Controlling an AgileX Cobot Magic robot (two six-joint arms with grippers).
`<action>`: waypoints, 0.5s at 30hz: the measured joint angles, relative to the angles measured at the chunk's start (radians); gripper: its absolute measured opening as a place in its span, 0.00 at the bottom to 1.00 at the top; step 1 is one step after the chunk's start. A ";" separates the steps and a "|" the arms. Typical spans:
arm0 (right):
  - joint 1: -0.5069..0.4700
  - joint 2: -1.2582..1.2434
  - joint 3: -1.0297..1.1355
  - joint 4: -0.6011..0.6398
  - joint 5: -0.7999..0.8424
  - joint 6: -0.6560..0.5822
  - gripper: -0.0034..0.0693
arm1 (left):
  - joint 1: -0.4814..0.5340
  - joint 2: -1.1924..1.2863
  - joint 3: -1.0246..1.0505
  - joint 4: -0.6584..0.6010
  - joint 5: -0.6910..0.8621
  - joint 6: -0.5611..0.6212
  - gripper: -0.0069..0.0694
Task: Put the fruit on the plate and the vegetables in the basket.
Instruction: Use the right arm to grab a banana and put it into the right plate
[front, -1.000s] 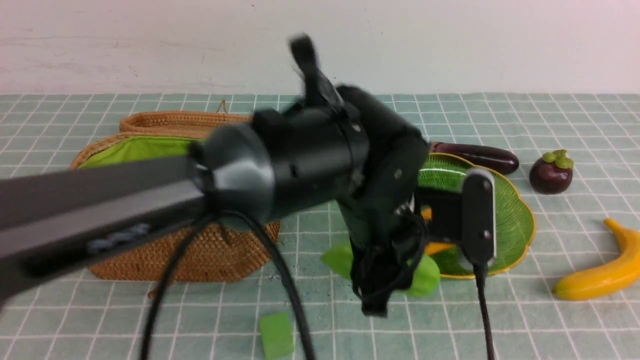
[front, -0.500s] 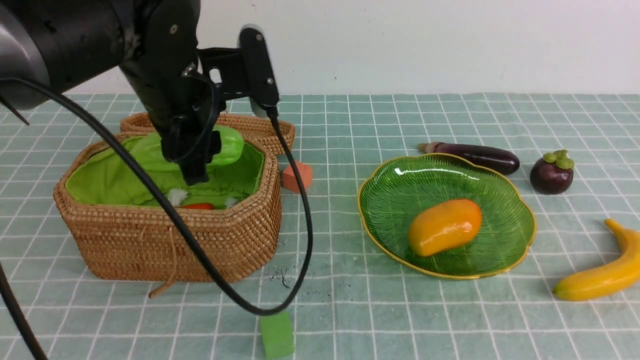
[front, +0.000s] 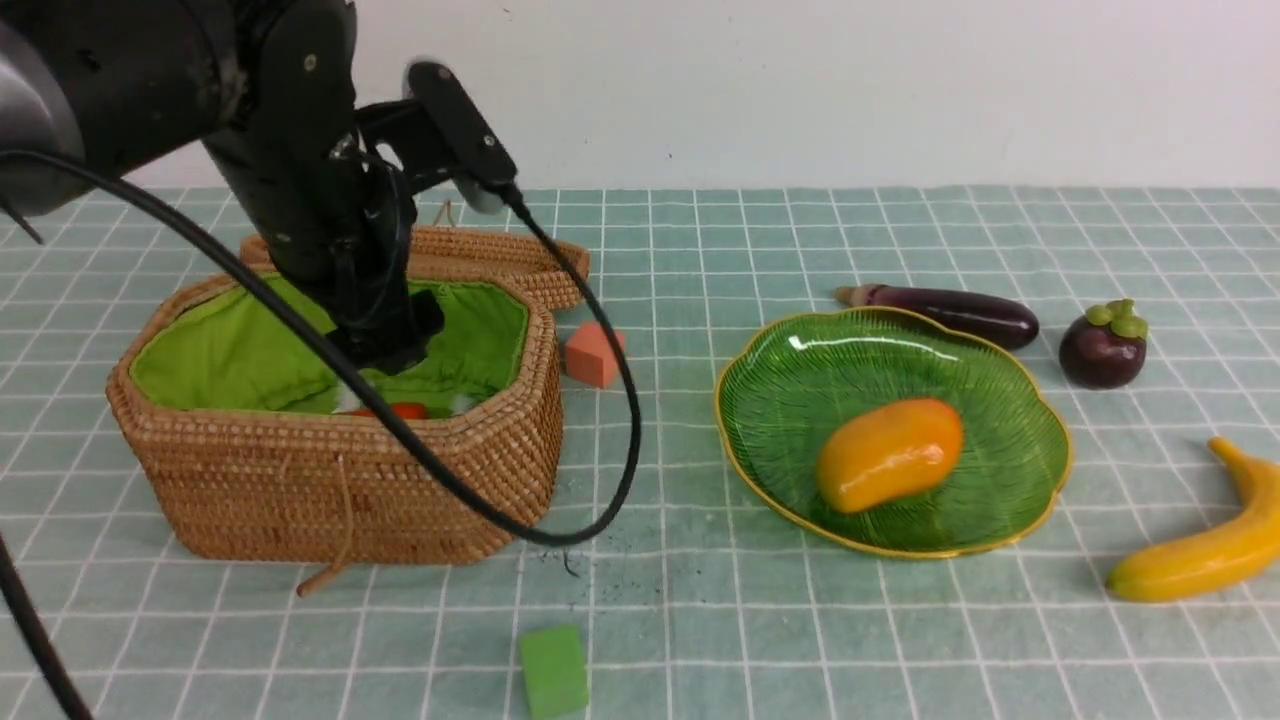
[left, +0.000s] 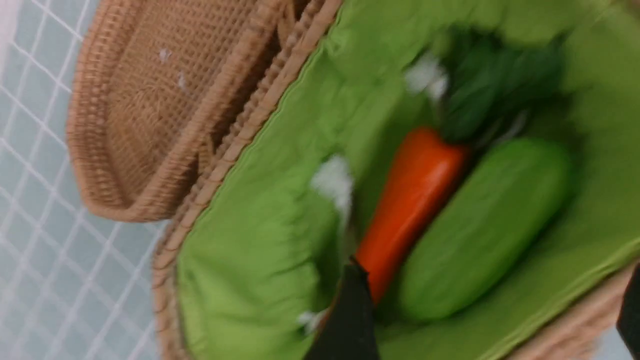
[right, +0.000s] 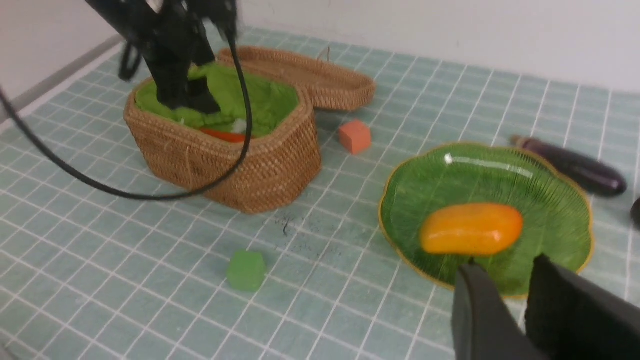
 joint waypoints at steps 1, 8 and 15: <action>0.000 0.021 0.000 0.000 0.004 0.010 0.28 | -0.011 -0.032 0.000 -0.024 -0.018 -0.034 0.85; 0.000 0.271 0.000 -0.050 0.012 0.070 0.29 | -0.203 -0.309 0.003 -0.099 -0.041 -0.438 0.12; -0.003 0.533 0.000 -0.165 -0.016 0.104 0.30 | -0.333 -0.573 0.231 -0.084 -0.074 -0.566 0.07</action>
